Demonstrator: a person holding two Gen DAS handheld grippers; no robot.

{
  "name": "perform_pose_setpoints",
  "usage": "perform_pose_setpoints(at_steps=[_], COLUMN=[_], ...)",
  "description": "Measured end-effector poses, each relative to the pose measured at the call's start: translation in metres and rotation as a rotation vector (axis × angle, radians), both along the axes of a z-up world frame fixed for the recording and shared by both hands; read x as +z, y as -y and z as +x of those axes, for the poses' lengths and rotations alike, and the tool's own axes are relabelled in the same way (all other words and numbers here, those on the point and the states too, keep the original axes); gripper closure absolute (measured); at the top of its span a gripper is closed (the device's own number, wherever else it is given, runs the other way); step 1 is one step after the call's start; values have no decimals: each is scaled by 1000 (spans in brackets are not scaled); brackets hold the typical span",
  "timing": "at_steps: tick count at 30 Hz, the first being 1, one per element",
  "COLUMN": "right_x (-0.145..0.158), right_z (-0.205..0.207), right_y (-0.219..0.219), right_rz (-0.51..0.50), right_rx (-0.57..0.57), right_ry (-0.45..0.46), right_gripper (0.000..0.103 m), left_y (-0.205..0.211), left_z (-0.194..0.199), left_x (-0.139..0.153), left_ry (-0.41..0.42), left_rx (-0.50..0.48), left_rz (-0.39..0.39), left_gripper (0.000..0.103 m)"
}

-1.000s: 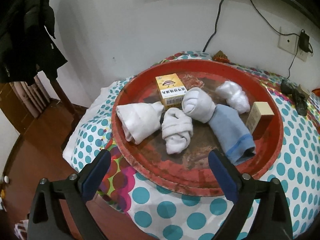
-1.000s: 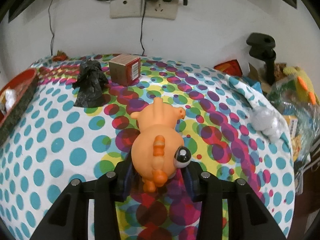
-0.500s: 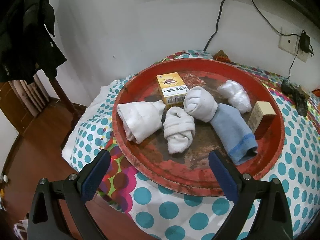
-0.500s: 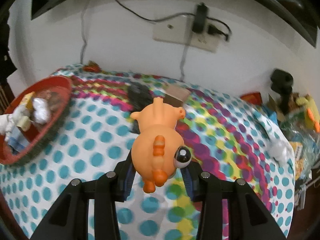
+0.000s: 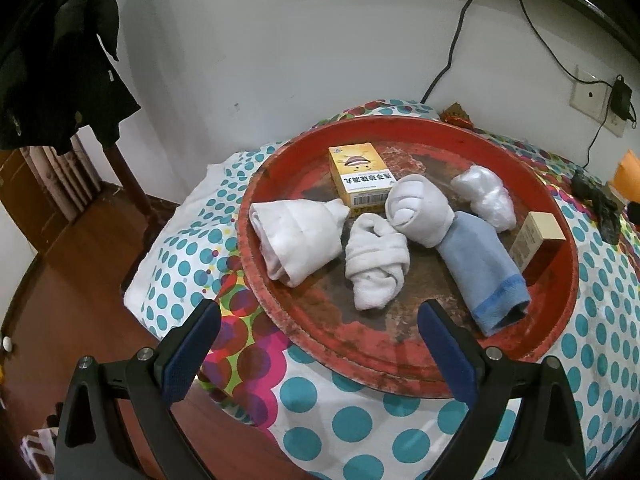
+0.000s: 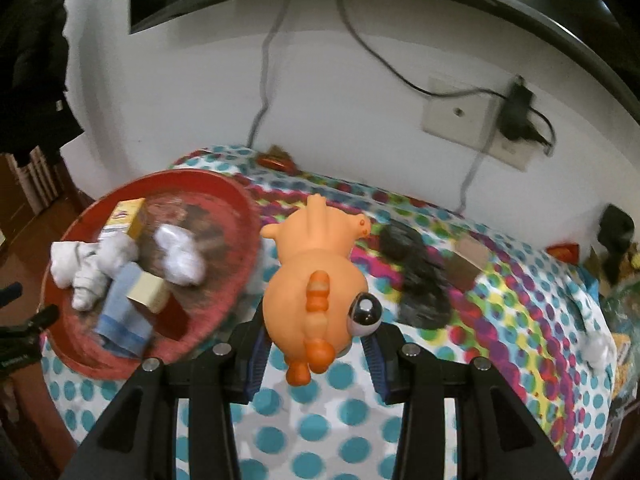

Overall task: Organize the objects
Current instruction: 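Carry the orange toy with the right gripper over the red tray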

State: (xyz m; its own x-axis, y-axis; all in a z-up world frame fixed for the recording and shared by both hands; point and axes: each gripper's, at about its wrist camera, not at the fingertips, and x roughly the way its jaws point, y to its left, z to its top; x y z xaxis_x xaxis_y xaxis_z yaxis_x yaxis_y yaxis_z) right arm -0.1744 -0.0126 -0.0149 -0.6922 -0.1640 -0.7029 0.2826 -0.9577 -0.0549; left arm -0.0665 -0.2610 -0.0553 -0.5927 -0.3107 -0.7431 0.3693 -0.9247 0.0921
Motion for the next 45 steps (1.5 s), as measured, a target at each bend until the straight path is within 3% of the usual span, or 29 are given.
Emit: perform_pose_setpoints(at_steps=[24, 45], right_x=[-1, -47], right_z=[-6, -34], right_y=[152, 194], right_rz=[25, 86], right_rx=[233, 213], right_ry=[24, 91], right_gripper=[61, 61], left_y=[48, 55], left_z=[8, 6], left_x=[3, -2], left_ry=[-19, -11], left_rx=[124, 118], left_rz=[43, 65], left_gripper=[4, 4])
